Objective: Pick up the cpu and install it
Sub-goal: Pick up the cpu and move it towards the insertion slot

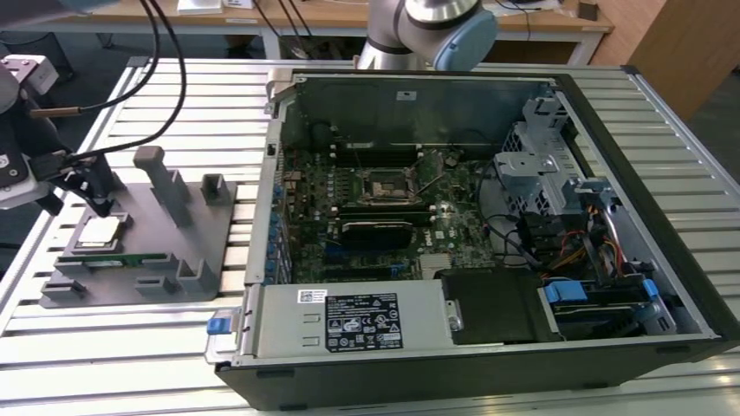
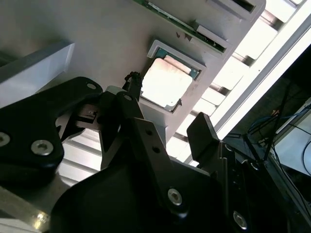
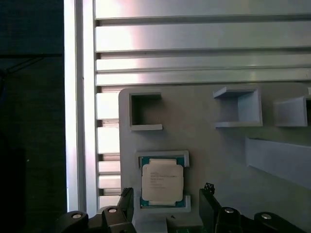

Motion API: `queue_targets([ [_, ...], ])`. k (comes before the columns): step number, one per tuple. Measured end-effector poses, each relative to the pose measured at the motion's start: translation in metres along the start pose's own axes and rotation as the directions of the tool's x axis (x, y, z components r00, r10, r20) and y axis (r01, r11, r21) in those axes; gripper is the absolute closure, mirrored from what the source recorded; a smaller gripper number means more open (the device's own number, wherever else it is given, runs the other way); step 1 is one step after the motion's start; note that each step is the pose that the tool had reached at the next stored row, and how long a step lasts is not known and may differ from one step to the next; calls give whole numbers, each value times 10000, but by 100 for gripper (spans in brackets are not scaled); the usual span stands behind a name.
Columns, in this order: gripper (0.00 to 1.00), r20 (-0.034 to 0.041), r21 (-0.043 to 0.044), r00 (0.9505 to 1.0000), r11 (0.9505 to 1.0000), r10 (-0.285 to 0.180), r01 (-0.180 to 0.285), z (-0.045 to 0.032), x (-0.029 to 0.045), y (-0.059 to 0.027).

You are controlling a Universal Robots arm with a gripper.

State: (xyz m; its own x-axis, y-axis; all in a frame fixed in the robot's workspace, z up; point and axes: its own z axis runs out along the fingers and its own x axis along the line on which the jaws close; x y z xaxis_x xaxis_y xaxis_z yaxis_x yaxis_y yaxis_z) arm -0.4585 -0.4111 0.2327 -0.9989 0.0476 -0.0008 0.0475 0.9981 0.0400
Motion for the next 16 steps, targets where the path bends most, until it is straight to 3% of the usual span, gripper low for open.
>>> queue_targets([
  [7, 35, 1, -1, 10000, 10000, -1, 1, 120, 26, -1],
  [16, 35, 1, -5, 10000, 10000, 0, 0, 163, 27, -2],
])
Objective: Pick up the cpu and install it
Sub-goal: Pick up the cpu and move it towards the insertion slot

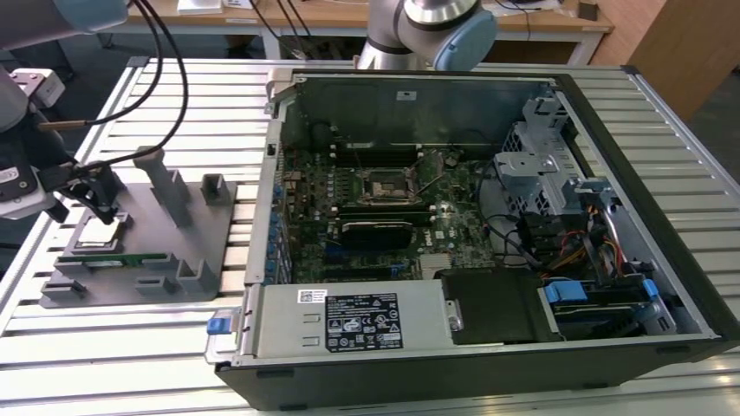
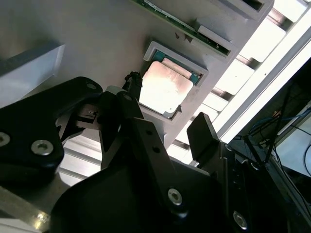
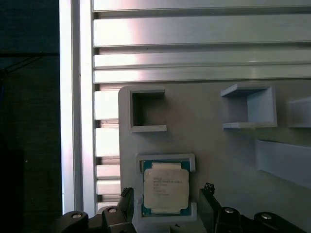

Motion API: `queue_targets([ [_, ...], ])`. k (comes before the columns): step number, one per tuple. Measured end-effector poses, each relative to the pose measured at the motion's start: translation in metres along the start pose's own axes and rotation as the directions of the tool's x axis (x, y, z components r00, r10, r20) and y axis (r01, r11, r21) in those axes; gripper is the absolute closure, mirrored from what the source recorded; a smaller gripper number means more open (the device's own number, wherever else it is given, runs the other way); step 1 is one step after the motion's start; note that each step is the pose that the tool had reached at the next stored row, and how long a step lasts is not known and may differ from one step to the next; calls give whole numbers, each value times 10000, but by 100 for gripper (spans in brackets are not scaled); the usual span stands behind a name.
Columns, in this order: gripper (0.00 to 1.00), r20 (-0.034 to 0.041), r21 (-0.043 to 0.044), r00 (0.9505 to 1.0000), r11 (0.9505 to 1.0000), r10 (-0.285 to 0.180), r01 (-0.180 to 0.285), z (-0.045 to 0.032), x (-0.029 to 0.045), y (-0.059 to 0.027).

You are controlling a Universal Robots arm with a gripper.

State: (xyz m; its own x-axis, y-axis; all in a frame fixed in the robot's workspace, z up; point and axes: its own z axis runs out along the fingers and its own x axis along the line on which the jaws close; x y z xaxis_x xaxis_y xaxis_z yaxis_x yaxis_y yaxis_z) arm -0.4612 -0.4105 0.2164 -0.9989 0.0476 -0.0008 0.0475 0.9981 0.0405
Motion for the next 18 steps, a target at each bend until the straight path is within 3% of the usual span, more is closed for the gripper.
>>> queue_targets([
  [9, 35, -14, 0, 10000, 10000, 1, -1, 65, 0, -3],
  [18, 35, -148, 6, 9999, 10000, 70, -70, 192, -25, -6],
])
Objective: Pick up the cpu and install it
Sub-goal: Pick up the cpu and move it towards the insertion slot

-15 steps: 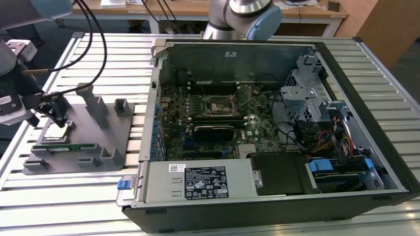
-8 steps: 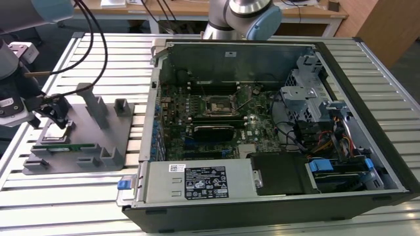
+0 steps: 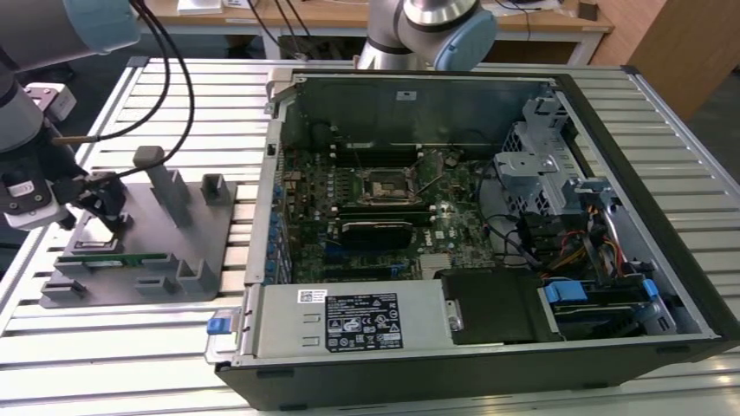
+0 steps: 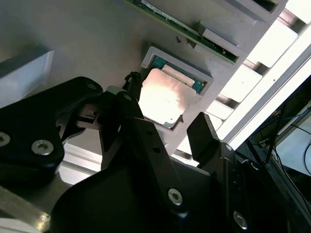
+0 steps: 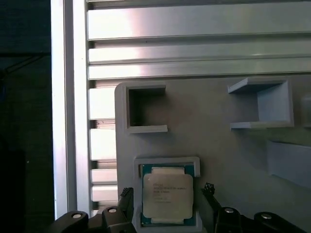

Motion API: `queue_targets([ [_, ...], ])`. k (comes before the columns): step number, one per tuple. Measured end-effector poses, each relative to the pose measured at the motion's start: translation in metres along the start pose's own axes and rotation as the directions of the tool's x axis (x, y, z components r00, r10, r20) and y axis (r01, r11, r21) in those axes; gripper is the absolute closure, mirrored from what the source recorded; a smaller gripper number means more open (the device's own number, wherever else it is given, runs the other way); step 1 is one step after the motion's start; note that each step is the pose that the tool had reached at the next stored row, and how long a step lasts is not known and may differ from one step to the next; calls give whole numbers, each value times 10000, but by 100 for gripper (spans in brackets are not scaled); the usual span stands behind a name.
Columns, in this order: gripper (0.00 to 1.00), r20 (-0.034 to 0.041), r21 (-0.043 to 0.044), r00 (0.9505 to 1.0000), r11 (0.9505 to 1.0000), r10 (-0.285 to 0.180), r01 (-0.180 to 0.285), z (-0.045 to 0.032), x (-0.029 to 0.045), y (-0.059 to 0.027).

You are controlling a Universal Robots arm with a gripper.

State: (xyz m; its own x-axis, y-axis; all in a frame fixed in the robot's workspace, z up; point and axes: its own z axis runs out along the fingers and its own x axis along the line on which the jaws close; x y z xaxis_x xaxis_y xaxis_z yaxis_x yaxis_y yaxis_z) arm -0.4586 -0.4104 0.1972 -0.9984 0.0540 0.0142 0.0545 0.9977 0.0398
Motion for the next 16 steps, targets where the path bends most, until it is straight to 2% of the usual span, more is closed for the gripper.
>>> queue_targets([
  [16, 35, 3, -1, 9999, 9999, 133, -133, 102, -23, -4],
])
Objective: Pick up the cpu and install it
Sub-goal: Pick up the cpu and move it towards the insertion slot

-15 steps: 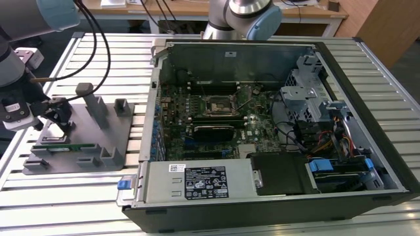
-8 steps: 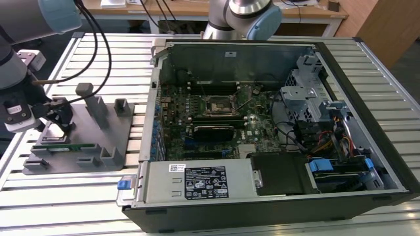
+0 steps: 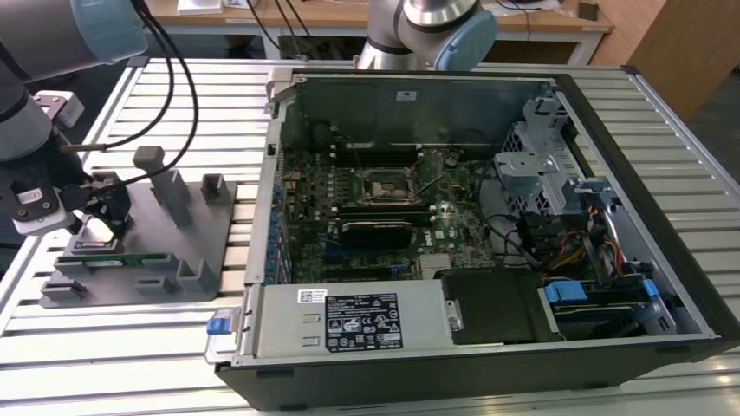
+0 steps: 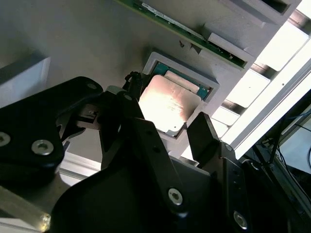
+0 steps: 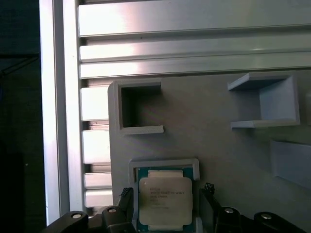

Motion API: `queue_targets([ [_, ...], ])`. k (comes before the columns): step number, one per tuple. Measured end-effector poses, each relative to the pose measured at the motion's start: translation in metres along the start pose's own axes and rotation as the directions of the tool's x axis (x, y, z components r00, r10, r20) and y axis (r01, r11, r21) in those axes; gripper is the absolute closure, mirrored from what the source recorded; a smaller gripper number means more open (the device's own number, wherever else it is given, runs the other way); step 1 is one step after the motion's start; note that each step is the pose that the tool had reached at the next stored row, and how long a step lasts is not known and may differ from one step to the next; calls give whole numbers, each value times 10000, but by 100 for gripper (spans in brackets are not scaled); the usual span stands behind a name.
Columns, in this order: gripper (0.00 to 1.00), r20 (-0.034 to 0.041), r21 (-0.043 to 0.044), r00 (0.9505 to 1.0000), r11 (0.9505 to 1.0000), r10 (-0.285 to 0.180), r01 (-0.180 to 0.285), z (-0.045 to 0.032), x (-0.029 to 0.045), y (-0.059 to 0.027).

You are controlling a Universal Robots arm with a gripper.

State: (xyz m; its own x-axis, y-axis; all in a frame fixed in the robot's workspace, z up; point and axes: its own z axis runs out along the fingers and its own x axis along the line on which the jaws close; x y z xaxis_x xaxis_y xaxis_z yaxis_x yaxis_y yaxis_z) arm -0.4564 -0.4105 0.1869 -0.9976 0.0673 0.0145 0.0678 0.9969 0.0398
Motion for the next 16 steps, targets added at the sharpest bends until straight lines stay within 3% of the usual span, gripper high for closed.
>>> queue_targets([
  [4, 37, 0, 0, 10000, 10000, -5, 5, 11, -1, 0],
  [5, 44, -1, 1, 10000, 10000, -6, 6, 11, 0, 0],
  [16, 47, 4, 0, 10000, 10000, -19, 19, -4, -1, 0],
])
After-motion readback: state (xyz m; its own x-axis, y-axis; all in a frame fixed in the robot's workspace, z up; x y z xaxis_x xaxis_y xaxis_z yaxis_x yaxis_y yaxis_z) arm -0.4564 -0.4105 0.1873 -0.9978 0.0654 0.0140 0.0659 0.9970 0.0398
